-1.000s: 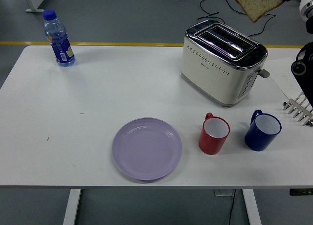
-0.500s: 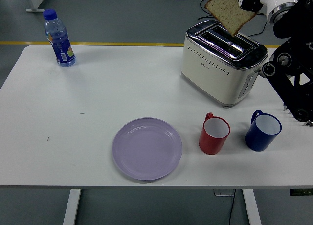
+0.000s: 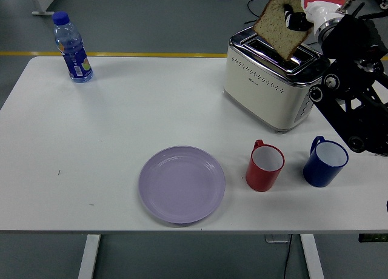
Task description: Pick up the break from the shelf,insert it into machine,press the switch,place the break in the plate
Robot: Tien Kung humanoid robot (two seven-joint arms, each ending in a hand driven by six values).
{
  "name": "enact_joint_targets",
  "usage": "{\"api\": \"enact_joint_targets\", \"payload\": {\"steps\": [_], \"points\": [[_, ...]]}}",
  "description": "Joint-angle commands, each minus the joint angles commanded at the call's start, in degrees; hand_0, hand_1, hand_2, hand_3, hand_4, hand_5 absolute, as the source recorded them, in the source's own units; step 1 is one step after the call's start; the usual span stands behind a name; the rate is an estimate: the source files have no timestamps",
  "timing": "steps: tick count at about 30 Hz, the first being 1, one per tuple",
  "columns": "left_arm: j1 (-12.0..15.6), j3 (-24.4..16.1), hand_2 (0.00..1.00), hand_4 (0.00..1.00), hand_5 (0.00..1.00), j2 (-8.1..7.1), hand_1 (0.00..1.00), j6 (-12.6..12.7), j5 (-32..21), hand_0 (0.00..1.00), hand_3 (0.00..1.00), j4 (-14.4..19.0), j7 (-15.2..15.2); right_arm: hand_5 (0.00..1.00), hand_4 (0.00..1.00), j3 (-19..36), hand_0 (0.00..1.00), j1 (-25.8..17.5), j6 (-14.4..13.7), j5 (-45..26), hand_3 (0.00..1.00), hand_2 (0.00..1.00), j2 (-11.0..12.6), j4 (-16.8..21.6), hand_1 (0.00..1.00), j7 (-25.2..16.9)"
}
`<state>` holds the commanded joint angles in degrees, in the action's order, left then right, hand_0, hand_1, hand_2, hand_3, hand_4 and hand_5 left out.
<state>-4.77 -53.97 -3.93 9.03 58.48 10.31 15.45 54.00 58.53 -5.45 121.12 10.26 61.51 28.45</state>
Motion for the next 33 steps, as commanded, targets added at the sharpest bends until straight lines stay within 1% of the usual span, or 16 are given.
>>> {"api": "enact_joint_targets", "payload": {"steps": [9,11,12,17,19,23,24,29,30,33], "points": [[-0.17,0.16,0.586,0.319,0.993,-0.03,0.569,0.07,-0.18,0.657,0.615,0.00,-0.03,0.002,0.333,-0.86,0.314,0.26,-0.15,1.48,0.488,0.377,-0.25,-2.66,0.306,-0.53],[-0.19,0.11,0.586,0.319,0.993,-0.03,0.569,0.08,-0.13,0.657,0.615,0.00,-0.01,0.002,0.333,-1.27,0.314,0.45,0.10,1.65,0.488,0.377,-0.35,-3.22,0.306,-0.60],[-0.20,0.08,0.585,0.319,0.991,-0.03,0.570,0.07,-0.09,0.657,0.614,0.00,0.00,0.002,0.314,-1.43,0.314,0.50,0.23,1.67,0.492,0.378,-0.42,-3.44,0.308,-0.58],[-0.24,0.18,0.585,0.319,0.991,-0.05,0.570,0.07,-0.13,0.657,0.614,0.00,0.01,0.002,0.314,-2.23,0.314,0.97,0.89,1.80,0.492,0.378,-1.11,-5.37,0.308,-0.62],[-0.24,0.25,0.584,0.321,0.991,-0.06,0.568,0.09,-0.21,0.657,0.614,0.00,0.00,0.002,0.331,-2.59,0.317,1.16,1.24,1.75,0.501,0.387,-1.34,-6.07,0.315,-0.79],[-0.24,0.22,0.584,0.321,0.991,-0.06,0.568,0.11,-0.23,0.657,0.614,0.00,0.00,0.002,0.331,-3.07,0.317,1.39,1.86,1.65,0.501,0.387,-1.66,-6.87,0.315,-1.05],[-0.24,0.25,0.584,0.320,0.988,-0.06,0.570,0.12,-0.27,0.657,0.614,0.00,-0.01,0.002,0.471,-3.20,0.289,1.47,2.15,1.75,0.551,0.463,-1.79,-7.13,0.376,-1.07],[-0.30,0.25,0.584,0.320,0.988,-0.05,0.570,0.14,-0.21,0.657,0.614,0.00,-0.02,0.002,0.471,-3.80,0.289,2.13,3.98,3.84,0.551,0.463,-2.92,-9.75,0.376,-0.86],[-0.30,0.26,0.584,0.322,0.990,-0.06,0.570,0.16,-0.27,0.657,0.614,0.00,-0.04,0.002,0.562,-3.81,0.366,2.12,3.99,4.05,0.680,0.558,-2.97,-10.00,0.471,-0.89],[-0.30,0.11,0.584,0.322,0.990,-0.05,0.570,0.20,-0.19,0.657,0.614,0.00,-0.04,0.002,0.562,-3.78,0.366,2.07,4.37,4.34,0.680,0.558,-3.04,-10.28,0.471,-1.07]]}}
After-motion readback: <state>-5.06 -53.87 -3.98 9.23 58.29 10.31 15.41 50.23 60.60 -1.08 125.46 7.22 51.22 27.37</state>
